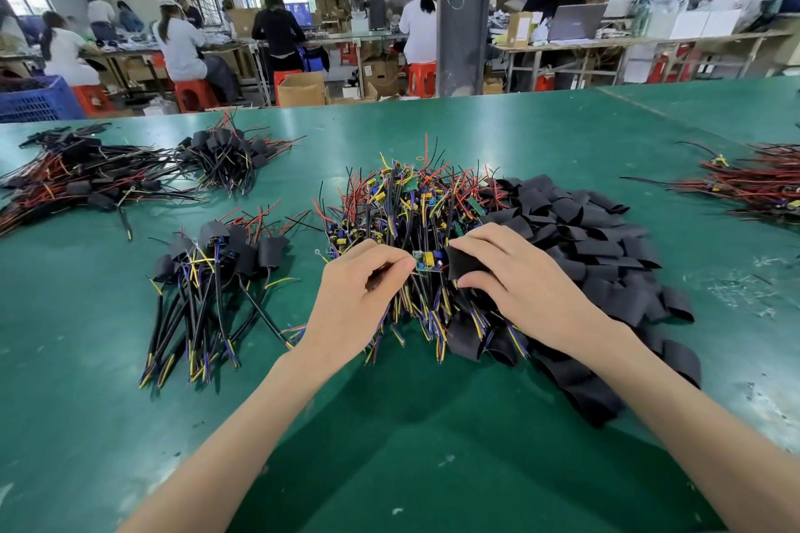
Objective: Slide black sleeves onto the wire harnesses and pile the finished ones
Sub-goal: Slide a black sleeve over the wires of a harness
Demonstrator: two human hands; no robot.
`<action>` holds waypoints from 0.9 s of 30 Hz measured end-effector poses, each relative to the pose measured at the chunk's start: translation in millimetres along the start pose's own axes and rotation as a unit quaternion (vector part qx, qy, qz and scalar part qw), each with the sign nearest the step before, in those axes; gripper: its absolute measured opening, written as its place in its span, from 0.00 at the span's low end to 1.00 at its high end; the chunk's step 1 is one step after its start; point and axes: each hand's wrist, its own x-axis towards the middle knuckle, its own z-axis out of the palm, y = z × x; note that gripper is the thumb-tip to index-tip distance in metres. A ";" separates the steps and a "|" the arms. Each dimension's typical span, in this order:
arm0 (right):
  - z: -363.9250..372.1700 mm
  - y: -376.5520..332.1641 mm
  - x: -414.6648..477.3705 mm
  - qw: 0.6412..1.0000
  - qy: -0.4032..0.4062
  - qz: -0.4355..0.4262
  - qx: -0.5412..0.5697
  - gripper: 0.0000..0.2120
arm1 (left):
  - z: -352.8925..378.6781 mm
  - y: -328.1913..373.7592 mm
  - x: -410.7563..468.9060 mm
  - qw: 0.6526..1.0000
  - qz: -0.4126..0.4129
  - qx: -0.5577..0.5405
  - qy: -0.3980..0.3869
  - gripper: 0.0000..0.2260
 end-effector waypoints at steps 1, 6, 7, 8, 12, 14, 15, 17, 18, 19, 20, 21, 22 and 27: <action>-0.4 -0.3 0.0 1.000 0.000 -0.003 -0.004 0.16 | 0.3 0.4 0.1 1.000 -0.004 -0.002 0.003 0.05; -0.1 0.3 -0.3 1.000 -0.002 -0.016 -0.012 0.16 | -0.1 2.9 1.5 1.000 -0.024 -0.012 0.008 0.05; 0.3 0.6 -0.3 1.000 -0.001 -0.002 0.013 0.16 | -0.3 3.3 1.3 1.000 -0.020 -0.010 0.005 0.04; 0.1 0.8 0.4 0.999 -0.002 0.020 0.049 0.16 | -0.2 3.5 1.1 1.000 -0.016 -0.009 0.002 0.04; 1.5 1.5 1.3 0.992 0.001 0.049 0.118 0.16 | 0.4 2.8 0.1 1.000 -0.014 -0.014 -0.011 0.04; 1.1 0.5 1.4 0.990 0.002 0.055 0.132 0.16 | 0.4 1.7 -0.1 1.000 -0.010 -0.013 -0.013 0.04; 0.6 -0.2 1.3 0.989 0.001 0.054 0.137 0.16 | 0.2 1.0 -0.2 1.000 -0.008 -0.012 -0.015 0.04; 0.3 -1.0 1.2 0.990 -0.001 0.045 0.136 0.16 | 0.0 -0.2 -0.2 1.000 -0.004 -0.011 -0.016 0.04; 0.2 -0.7 1.2 0.990 -0.002 0.038 0.134 0.16 | -0.1 -0.7 -0.1 1.000 -0.001 -0.010 -0.016 0.04; -0.4 -0.5 1.0 0.991 -0.004 0.034 0.133 0.16 | -0.2 -1.0 -0.1 1.000 0.002 -0.008 -0.016 0.04; -0.7 -0.3 1.2 0.990 -0.006 0.033 0.134 0.16 | -0.2 -1.3 0.1 1.000 0.006 -0.004 -0.015 0.04; -1.0 -0.1 1.2 0.990 -0.006 0.033 0.137 0.16 | -0.4 -1.7 0.1 1.000 0.011 0.001 -0.016 0.04; -0.7 0.2 1.3 0.989 -0.006 0.034 0.141 0.16 | -0.7 -2.0 0.2 1.000 0.016 0.004 -0.018 0.04; 0.8 1.5 1.9 0.986 -0.020 0.033 0.159 0.15 | -2.2 -5.8 0.8 0.998 0.035 0.018 -0.039 0.04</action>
